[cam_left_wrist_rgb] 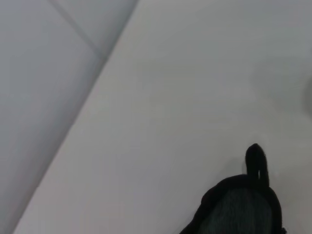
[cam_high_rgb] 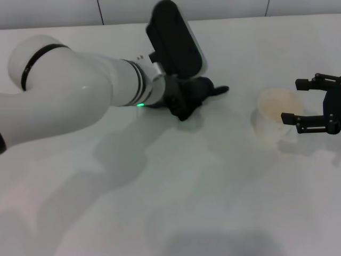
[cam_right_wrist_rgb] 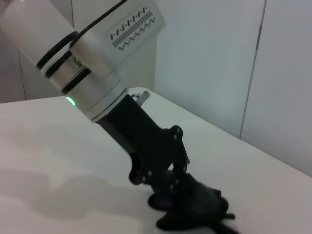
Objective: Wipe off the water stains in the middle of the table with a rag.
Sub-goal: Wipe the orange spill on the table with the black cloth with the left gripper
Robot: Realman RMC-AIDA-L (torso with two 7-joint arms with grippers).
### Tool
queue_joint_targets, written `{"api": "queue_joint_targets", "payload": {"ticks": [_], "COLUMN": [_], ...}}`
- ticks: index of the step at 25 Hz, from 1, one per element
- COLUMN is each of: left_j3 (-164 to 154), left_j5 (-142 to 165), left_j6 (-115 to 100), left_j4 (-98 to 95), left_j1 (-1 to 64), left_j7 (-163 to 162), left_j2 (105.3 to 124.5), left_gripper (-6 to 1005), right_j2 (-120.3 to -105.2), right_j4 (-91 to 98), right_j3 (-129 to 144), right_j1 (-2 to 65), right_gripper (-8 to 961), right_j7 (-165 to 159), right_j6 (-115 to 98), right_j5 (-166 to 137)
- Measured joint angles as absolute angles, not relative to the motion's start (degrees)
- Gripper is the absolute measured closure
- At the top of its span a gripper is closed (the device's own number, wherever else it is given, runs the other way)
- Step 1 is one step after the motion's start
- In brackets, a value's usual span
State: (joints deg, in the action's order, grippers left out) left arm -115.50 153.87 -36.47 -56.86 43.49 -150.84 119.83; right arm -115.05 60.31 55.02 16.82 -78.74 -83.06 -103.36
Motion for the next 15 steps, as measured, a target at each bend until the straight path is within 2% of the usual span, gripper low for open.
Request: {"api": "queue_joint_targets", "payload": {"ticks": [15], "left_j3": [-121.28], "left_j5": [153.7], "left_j6": [-34.81], "left_j4": [-59.25], "left_j1": [42.41], "left_j7": [-148.77], "left_j2": [119.79], "left_gripper": [935], "right_j2": [-115.05], "right_j4": [60.28], "right_j3": [55.02], "right_j1": [16.87], "right_gripper": [85], "right_j7": [-78.75], "right_j6": [-82.5], "right_j5": [-103.36]}}
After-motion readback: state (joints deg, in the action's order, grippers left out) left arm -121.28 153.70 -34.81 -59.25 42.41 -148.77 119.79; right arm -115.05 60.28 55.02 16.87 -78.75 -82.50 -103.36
